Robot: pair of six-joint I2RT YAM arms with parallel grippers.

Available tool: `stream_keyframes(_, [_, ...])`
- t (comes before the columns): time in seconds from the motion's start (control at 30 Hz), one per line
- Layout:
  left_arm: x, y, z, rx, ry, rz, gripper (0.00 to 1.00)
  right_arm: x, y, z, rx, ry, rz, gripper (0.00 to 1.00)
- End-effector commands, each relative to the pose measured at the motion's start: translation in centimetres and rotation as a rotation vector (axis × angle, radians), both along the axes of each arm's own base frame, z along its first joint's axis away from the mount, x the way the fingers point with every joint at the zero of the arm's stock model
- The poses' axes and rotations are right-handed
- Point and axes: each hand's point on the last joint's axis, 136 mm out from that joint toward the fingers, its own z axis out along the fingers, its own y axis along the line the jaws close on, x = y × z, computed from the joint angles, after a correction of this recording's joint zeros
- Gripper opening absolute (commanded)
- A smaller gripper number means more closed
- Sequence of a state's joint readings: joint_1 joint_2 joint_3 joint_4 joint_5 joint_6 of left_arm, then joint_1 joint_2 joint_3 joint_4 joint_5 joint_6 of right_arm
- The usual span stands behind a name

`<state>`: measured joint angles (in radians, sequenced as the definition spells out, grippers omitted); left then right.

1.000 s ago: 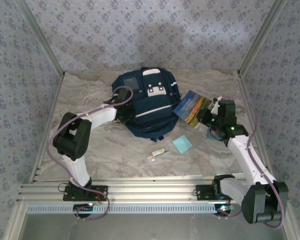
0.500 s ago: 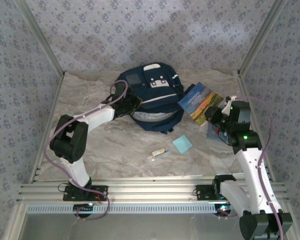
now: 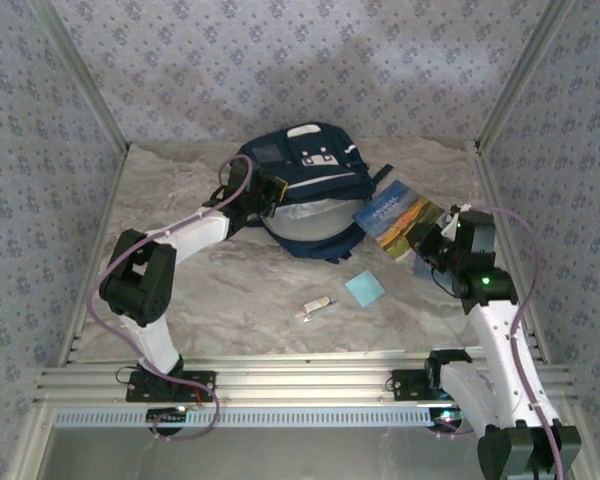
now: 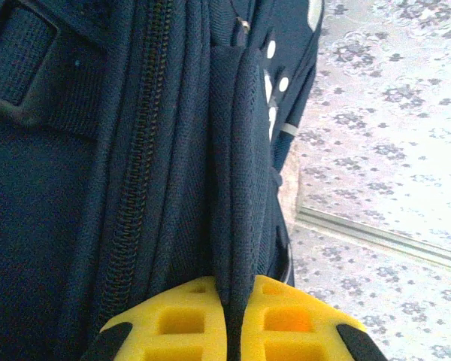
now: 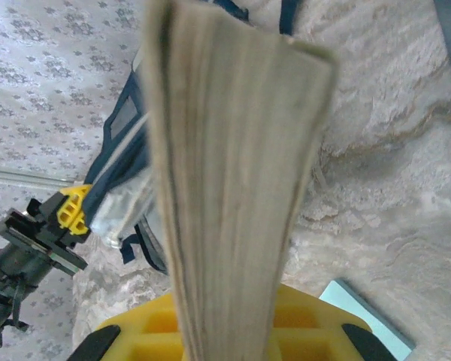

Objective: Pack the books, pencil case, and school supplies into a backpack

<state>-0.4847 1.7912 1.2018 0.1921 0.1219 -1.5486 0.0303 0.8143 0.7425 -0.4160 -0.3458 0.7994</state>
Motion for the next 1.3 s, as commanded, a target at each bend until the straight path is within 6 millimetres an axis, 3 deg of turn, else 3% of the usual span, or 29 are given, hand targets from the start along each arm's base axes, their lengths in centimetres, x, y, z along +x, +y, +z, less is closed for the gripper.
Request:
stream_keyframes(0.0, [2.4, -0.1, 10.9, -0.201, -0.275, 0.08, 0.0, 1.7, 1.0, 2.2, 0.132, -0.114, -0.005, 0.0])
stream_keyframes(0.2, [1.9, -1.3, 12.0, -0.265, -0.295, 0.075, 0.0, 3.6, 2.6, 1.8, 0.197, -0.129, 0.003, 0.0])
stream_keyframes(0.5, [1.1, -2.8, 13.4, -0.275, -0.32, 0.041, 0.0, 8.5, 6.9, -0.3, 0.257, -0.145, 0.038, 0.0])
stream_keyframes(0.67, [0.9, -3.1, 13.4, -0.281, -0.316, 0.035, 0.0, 11.2, 8.3, -1.1, 0.263, -0.176, 0.003, 0.0])
stream_keyframes(0.87, [0.8, -3.4, 13.8, -0.29, -0.32, 0.029, 0.0, 14.1, 11.6, -3.0, 0.3, -0.181, 0.04, 0.0])
stream_keyframes(1.03, [0.5, -3.5, 13.9, -0.297, -0.32, 0.022, 0.0, 16.7, 13.6, -3.4, 0.305, -0.25, 0.055, 0.0])
stream_keyframes(1.17, [0.2, -3.3, 14.1, -0.296, -0.324, 0.022, 0.0, 18.9, 14.4, -5.0, 0.226, -0.235, 0.03, 0.02])
stream_keyframes(1.27, [0.0, -3.1, 14.1, -0.293, -0.325, 0.025, 0.0, 20.8, 16.0, -6.4, 0.289, -0.213, 0.047, 0.03])
